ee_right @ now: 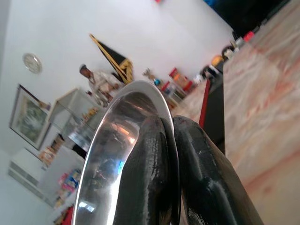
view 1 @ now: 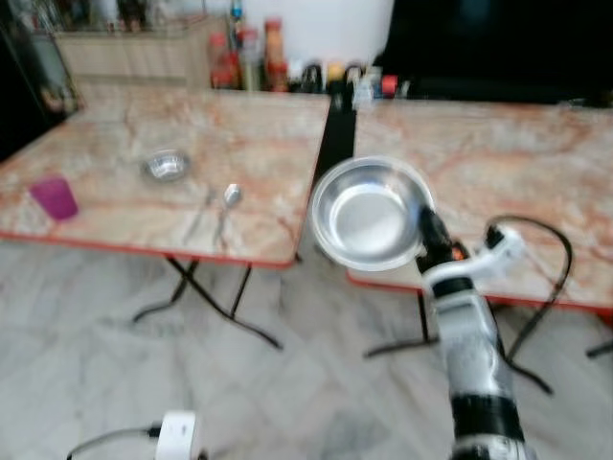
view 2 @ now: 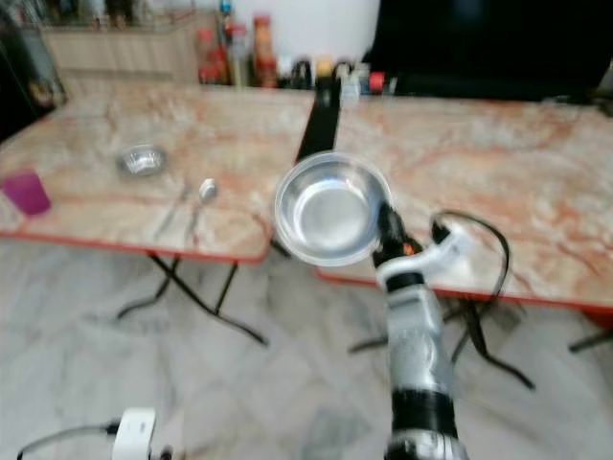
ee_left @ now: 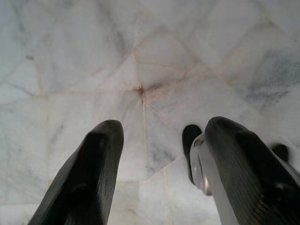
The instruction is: Setting the table
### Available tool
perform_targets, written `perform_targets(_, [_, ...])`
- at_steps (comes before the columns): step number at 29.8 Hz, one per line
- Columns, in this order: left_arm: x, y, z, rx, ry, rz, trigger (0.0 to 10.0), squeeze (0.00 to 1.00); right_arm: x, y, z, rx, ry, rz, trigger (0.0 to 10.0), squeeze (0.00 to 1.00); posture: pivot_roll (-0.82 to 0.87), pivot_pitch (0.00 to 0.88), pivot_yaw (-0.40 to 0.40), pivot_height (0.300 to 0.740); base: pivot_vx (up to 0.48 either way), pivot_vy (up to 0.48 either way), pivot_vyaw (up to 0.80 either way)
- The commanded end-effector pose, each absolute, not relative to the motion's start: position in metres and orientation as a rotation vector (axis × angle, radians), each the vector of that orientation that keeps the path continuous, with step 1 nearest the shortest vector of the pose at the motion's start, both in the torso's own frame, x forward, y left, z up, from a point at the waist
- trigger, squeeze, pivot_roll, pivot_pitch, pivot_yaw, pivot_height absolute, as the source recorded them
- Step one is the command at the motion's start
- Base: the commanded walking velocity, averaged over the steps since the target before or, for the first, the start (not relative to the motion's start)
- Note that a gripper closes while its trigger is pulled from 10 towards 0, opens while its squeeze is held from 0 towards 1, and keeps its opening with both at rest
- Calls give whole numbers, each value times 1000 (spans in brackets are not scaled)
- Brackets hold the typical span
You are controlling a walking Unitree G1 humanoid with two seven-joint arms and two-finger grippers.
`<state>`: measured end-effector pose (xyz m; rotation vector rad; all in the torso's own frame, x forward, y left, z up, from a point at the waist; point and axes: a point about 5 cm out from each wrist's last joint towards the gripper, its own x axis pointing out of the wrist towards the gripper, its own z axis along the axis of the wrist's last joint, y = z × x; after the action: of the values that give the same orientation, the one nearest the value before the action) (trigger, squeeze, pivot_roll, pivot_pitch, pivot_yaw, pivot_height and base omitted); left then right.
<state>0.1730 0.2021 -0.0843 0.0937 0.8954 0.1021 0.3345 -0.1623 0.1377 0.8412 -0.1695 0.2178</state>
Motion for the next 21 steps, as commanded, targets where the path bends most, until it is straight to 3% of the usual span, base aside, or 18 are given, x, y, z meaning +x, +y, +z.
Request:
perform_targets(1, [178,199,-82,100,880,86,10000,0,335,-172,140,828,-182,187,10000,0,-18,0,12,719,240,-326,0])
perform_targets(21, [181,198,-80,64,853,95,10000,0,336,-174,139,835,-184,168,10000,0,-15,0,4,719,49,-33,0])
